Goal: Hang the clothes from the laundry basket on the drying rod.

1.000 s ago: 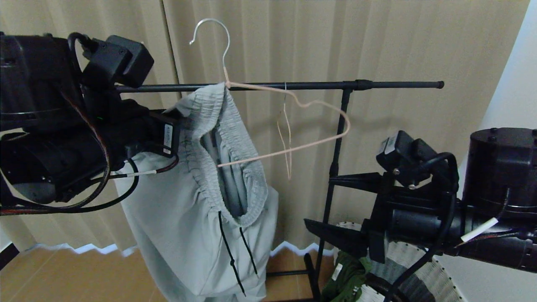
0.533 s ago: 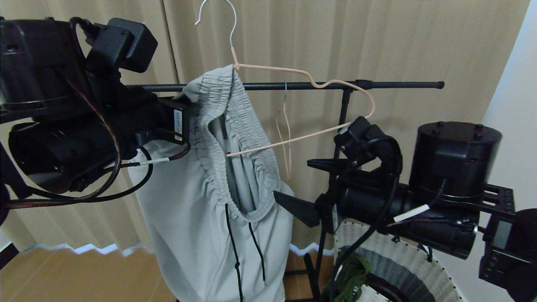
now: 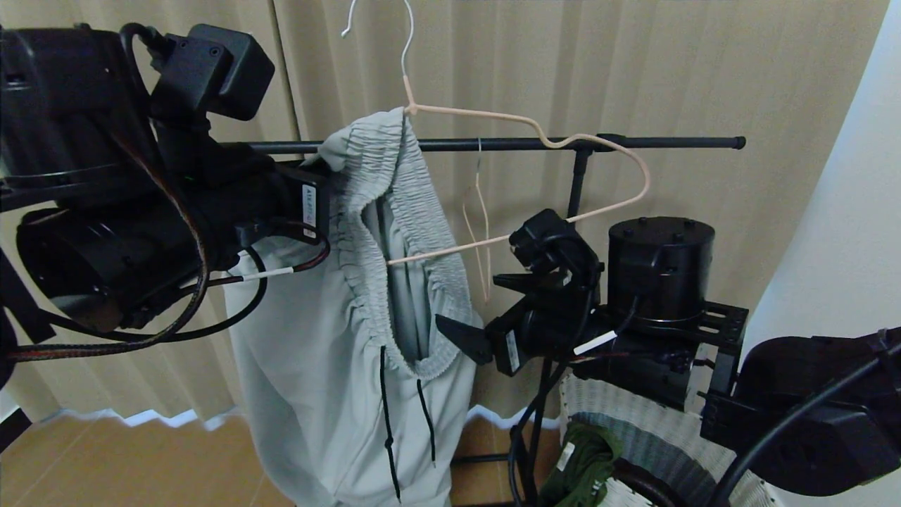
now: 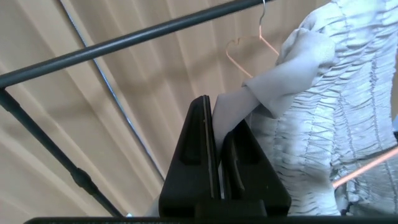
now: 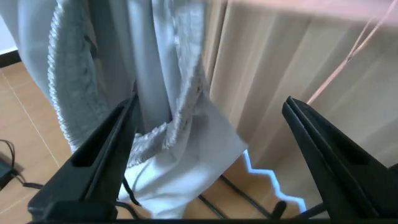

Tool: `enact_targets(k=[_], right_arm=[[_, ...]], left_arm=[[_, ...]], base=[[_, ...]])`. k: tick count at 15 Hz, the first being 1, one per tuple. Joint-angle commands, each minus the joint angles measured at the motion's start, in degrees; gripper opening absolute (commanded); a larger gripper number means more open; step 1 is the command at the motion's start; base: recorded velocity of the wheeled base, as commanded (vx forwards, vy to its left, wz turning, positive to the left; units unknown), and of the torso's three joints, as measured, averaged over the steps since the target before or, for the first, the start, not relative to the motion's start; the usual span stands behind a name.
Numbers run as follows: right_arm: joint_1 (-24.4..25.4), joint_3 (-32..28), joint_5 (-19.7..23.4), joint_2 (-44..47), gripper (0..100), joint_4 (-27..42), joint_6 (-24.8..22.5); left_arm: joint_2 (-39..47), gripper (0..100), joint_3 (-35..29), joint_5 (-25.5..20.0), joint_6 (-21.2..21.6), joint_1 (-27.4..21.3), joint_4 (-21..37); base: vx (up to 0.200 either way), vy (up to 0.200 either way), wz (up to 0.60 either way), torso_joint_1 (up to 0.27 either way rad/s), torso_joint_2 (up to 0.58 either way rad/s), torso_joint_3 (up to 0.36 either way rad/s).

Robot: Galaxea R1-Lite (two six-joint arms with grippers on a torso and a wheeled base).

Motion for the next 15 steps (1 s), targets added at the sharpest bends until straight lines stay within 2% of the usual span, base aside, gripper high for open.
enact_targets(k=[1,6,9,10,15], right_arm=[[-0.4,0.0,0.0,1.0,0,0.1,0.1],[-3.8,0.4,-1.1,0.0,0,0.0,1.2],[-6.9,0.4,-2.7,-1.4,0,-0.1,2.6],[-9.1,0.4,-2.7,-1.7,0,-0.2,2.9],[-14.0,-0.2,-2.6,-1.6,0,-2.1,3.1]], left_arm=[[-0.1,0,0.1,0.0,0.1,-0.1,-0.2],[-0.7,0,0.9,0.1,0.6,0.3,-0.3],[-2.3,0,3.8,0.2,3.9,3.9,-0.3],[-3.0,0,5.2,0.2,6.5,5.9,-0.8],[-3.3,0,10.0,0.2,12.7,9.3,-6.0]], base=[[0.000,0.000,0.00,0.000,0.00,0.000],[0.000,0.000,0.00,0.000,0.00,0.000],[0.000,0.000,0.00,0.000,0.00,0.000],[0.000,0.000,0.00,0.000,0.00,0.000],[0.000,0.000,0.00,0.000,0.00,0.000]])
